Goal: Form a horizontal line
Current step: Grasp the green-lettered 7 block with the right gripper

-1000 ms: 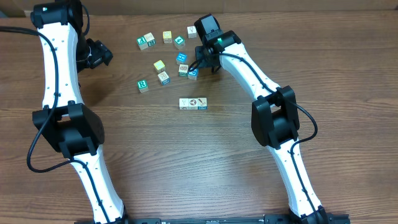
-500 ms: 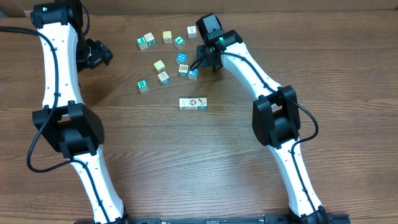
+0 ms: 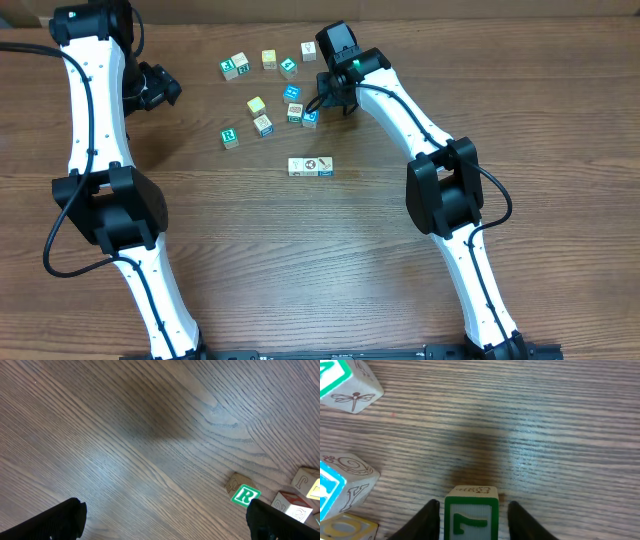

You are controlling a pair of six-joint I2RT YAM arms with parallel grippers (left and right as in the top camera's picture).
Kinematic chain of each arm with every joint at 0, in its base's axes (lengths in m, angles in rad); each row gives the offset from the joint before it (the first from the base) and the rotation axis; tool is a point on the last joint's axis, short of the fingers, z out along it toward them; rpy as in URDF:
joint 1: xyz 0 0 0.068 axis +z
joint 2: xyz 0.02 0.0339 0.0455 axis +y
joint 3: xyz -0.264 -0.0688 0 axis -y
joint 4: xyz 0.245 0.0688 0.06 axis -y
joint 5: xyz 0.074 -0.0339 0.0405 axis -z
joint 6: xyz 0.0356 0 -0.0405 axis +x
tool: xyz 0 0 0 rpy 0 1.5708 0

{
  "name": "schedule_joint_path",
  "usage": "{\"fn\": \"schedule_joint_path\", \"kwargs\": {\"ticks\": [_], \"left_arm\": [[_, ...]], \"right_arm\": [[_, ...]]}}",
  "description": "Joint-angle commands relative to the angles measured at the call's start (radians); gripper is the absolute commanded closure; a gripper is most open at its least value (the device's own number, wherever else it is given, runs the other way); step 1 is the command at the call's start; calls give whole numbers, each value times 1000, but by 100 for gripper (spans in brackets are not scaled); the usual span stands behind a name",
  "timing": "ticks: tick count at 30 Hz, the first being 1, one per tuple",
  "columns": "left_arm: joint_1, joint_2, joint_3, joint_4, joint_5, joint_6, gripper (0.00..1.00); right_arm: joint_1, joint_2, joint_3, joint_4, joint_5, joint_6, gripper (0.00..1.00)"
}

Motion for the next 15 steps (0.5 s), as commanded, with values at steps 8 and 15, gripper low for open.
{"fn": "schedule_joint_path", "kwargs": {"ticks": [8,15], "left_arm": [[-7,-6,-2,-2,-2,-3,0],[-7,-6,-2,-2,-2,-3,0]], "right_arm": [[-4,-82,-3,-23,11,6,76],[-4,-228,-3,-156,11,10,78]]}}
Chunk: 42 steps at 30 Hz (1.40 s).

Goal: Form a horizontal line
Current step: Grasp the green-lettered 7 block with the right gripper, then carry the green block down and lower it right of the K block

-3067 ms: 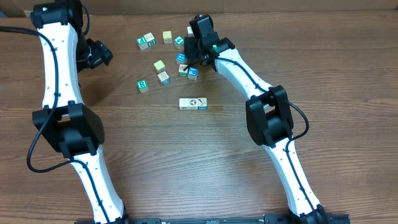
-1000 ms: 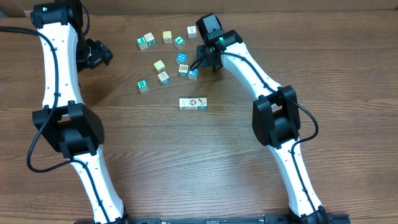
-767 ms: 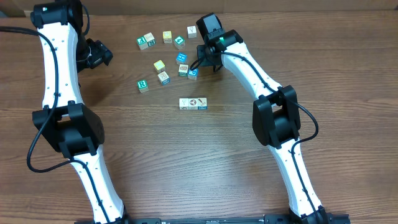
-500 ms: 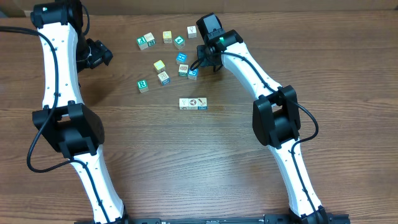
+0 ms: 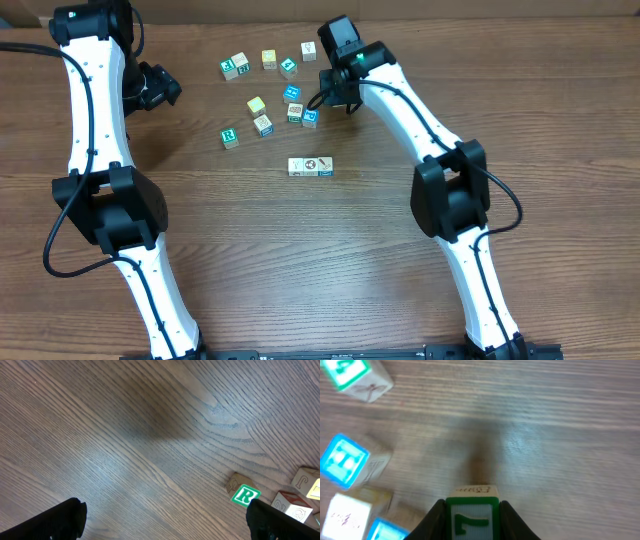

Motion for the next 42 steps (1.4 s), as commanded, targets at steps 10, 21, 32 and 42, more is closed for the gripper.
{"fn": "schedule_joint_path", "kwargs": {"ticks": [10,21,32,42], "left_arm": [[-7,-6,-3,-2,-2,-3,0],[-7,-6,-2,-2,-2,-3,0],[-7,-6,-2,-2,-2,-3,0],[-7,-6,-2,-2,-2,-3,0]], "right_arm": [[-4,-209,-26,-405,10,182,77],[-2,-209,-286,-264,-39,245,77],[-3,-209,-445,-40,21,243,63],[-16,-209,-375,-82,-4,214,52]]}}
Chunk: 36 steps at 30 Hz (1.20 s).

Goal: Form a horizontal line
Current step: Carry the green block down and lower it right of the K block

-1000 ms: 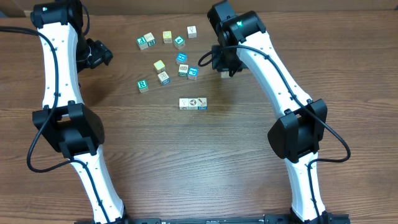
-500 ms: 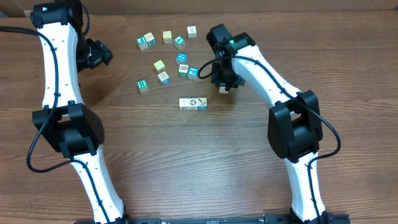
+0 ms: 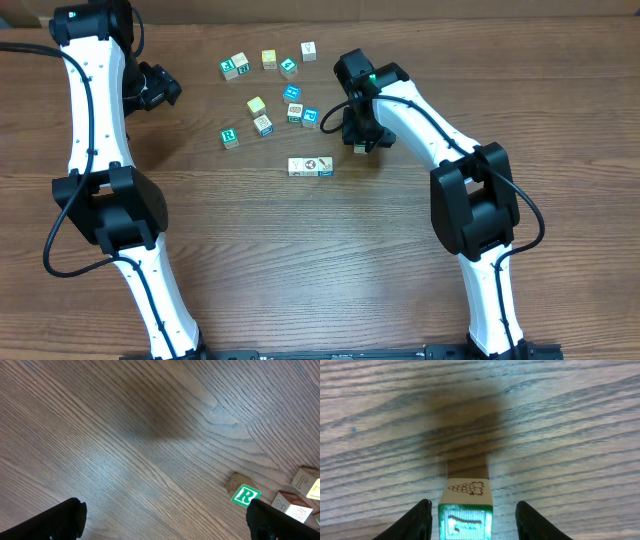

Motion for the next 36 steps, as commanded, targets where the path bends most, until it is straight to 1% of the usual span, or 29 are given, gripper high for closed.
{"fn": "schedule_joint_path", "kwargs": {"ticks": [1,4,6,8,11,13,14,16,18,20,21,23,24,25,27,31,36], "left_arm": [[-6,-6,-3,-2,-2,-3,0],[-6,-6,-2,-2,-2,-3,0],[-7,-6,-2,-2,-2,-3,0],[-7,-6,-3,-2,-2,-3,0],[-7,-6,-2,-2,-2,-3,0],[-7,-6,-2,-2,-2,-3,0],[-6,-6,-3,-2,-2,-3,0],[-6,-6,-2,-2,-2,-3,0],[-7,-6,-2,-2,-2,-3,0],[-7,-6,-2,-2,-2,-3,0],[-7,-6,-2,-2,-2,-3,0],[-7,-6,-2,-2,-2,-3,0],[-7,-6,-3,-2,-2,-3,0],[-7,-6,-2,-2,-2,-3,0],[-7,-6,-3,-2,-2,-3,0],[-7,-6,-2,-2,-2,-3,0],[-7,-6,-2,-2,-2,-3,0]], "right_arm": [[-9,-11,45,-17,-29,-6,52],[-9,-10,38,-22,-35,-6,52],[-9,-10,27,-19,-35,-6,55],[-9,-10,6,-11,-35,-6,55],[-9,-10,-8,-9,-35,-6,60],[-9,-10,-8,-9,-35,-6,62],[-9,-10,-8,-13,-35,-6,67],[-9,-10,-8,-26,-35,-6,71],[-9,-10,-8,-34,-35,-6,71],[-9,-10,-8,-39,-35,-6,66],[-9,-10,-8,-39,-35,-6,65],[-9,-10,-8,-36,-35,-6,67],[-9,-10,-8,-35,-35,-6,72],[-9,-10,-8,-36,-35,-6,75],[-9,-11,-6,-39,-35,-6,76],[-9,-18,68,-123,-44,-6,78],[-8,-58,111,-198,-142,-14,77]]}}
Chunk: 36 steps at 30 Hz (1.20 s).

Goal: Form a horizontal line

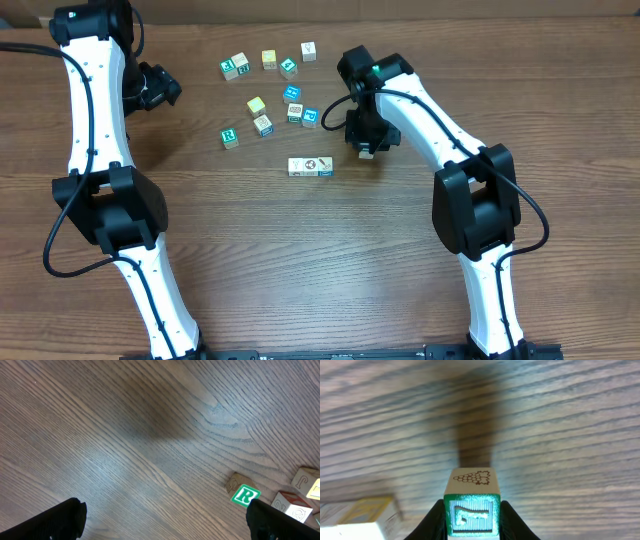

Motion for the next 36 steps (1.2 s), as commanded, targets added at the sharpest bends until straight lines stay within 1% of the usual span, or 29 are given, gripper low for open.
{"fn": "schedule_joint_path", "kwargs": {"ticks": [1,7,13,20,29,36], "left_arm": [[-7,-6,-3,-2,-2,-3,0],[-7,-6,-2,-2,-2,-3,0],[-7,-6,-2,-2,-2,-3,0],[-7,-6,-2,-2,-2,-3,0],[-7,-6,-3,-2,-2,-3,0],[-7,-6,-3,-2,-2,-3,0]], "right_arm": [[-2,-61,35,-28,-82,-3,77],[3,-67,35,-76,-104,-3,74],[26,-67,28,-59,-103,27,73],[43,-66,-17,3,-101,27,73],[71,-66,-18,16,-39,27,73],[71,-66,-18,14,-39,27,73]]}}
